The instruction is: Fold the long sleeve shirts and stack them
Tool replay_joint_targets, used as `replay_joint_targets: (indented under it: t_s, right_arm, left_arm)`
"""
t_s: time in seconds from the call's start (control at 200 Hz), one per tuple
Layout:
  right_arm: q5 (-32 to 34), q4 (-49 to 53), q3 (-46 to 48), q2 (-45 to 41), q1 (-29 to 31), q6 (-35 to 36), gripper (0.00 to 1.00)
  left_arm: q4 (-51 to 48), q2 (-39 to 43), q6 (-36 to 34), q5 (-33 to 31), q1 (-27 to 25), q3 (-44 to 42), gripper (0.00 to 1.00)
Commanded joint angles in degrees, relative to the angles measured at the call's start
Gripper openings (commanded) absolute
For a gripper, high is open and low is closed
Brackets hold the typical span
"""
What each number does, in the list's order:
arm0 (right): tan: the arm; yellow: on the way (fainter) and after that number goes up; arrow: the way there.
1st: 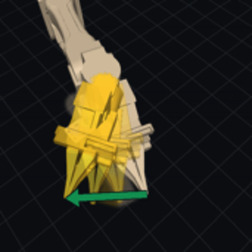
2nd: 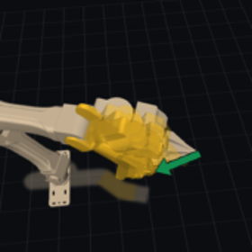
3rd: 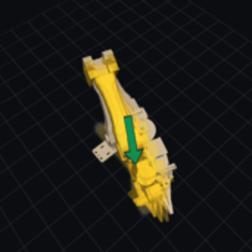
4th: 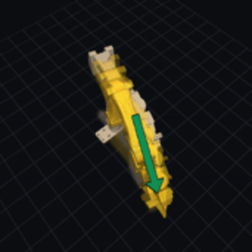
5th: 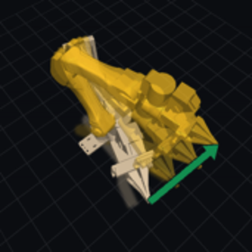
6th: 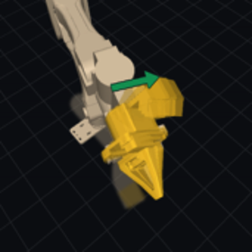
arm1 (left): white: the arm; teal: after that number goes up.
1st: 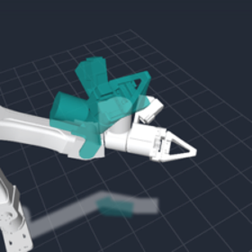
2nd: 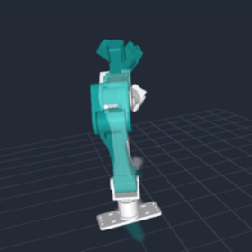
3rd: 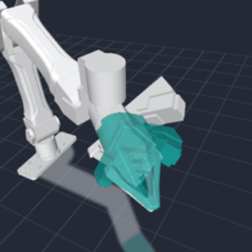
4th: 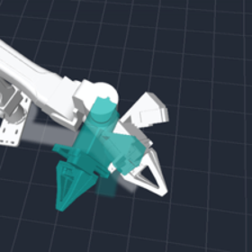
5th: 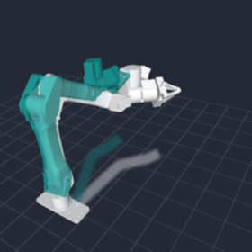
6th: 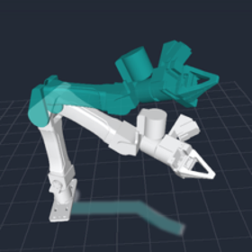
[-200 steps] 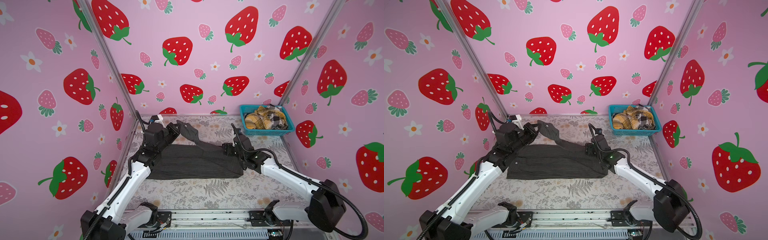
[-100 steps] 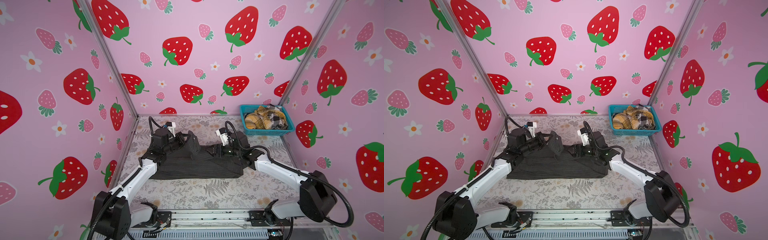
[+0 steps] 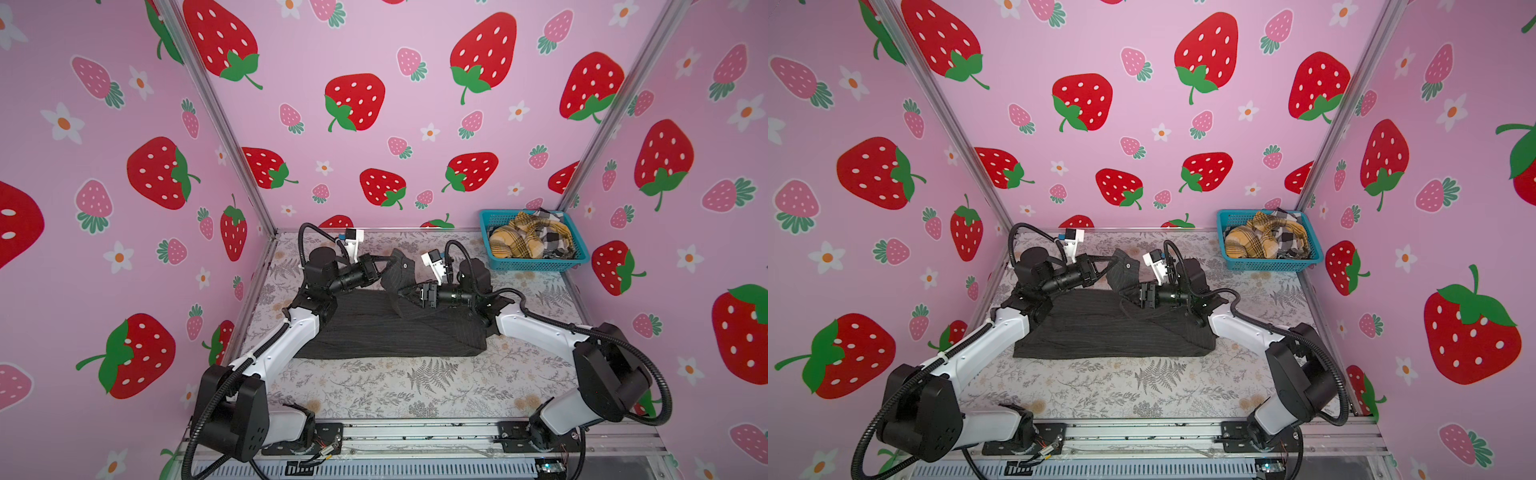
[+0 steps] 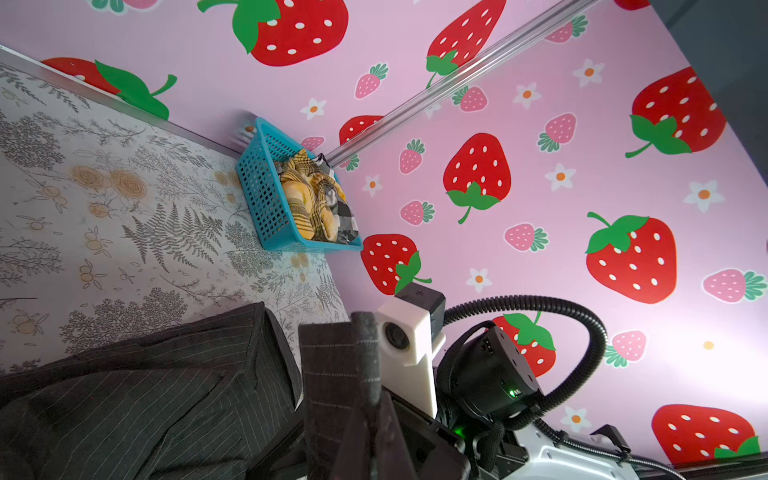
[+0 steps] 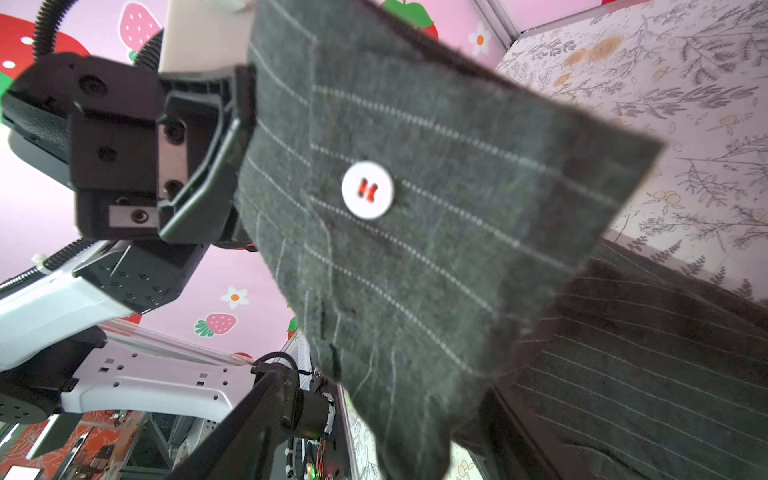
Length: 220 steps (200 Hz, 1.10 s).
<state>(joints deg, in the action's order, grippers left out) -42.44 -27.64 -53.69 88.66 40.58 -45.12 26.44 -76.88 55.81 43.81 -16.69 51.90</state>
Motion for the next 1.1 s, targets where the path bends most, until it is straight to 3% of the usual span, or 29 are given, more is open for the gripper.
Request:
replay_joint_targets:
  t_s: [0.0,0.24,0.27,0.325,0.37,0.505,0.57,0.59,0.675,0.735,0.88,1.095]
  right_arm:
    - [1.55,1.26,-3.33,0.42,-0.81,1.69,0.71]
    - [10.68,14.63,-8.91,-0.92,-1.02,10.71,0.7]
    - [10.72,15.16,-9.36,-1.03,-1.02,11.28,0.64]
    - [10.49,15.71,-10.23,-1.05,-1.0,12.09,0.35]
    - [10.38,16.44,-10.99,-1.06,-0.99,12.69,0.2]
    - [11.66,19.65,-12.53,-1.58,-1.0,15.05,0.0]
    - [12.56,21.88,-13.08,-2.53,-0.94,16.91,0.0]
    - [12.77,22.19,-13.1,-3.02,-1.01,17.45,0.0]
    - [13.01,24.73,-13.52,-5.12,-0.94,20.72,0.0]
    - [12.85,28.23,-14.81,-6.34,-0.94,24.64,0.0]
    - [11.64,38.39,-18.57,-8.42,-0.85,34.02,0.0]
    - [8.68,47.48,-23.02,-9.86,-0.76,40.37,0.0]
  left_arm:
    - [2.8,-0.89,1.27,2.81,0.35,1.98,0.0]
    - [2.24,-1.34,0.97,3.52,0.47,2.64,0.0]
    - [2.14,-1.34,1.01,3.63,0.51,2.81,0.0]
    - [2.06,-1.34,0.9,3.73,0.45,3.03,0.0]
    - [1.55,-1.34,0.58,3.74,0.43,3.35,0.0]
    - [-2.28,-1.26,-2.12,3.78,0.43,4.92,0.0]
    - [-7.82,-1.03,-6.02,4.18,0.52,7.15,0.0]
    - [-10.46,-0.87,-7.7,4.18,0.52,8.14,0.04]
    - [-20.81,-0.06,-15.62,3.57,0.52,12.15,0.52]
    - [-29.88,0.24,-22.81,3.54,0.64,16.37,0.68]
    - [-48.73,-0.01,-38.73,3.8,0.61,27.36,0.77]
    - [-58.76,-3.01,-47.22,10.44,0.33,35.66,0.79]
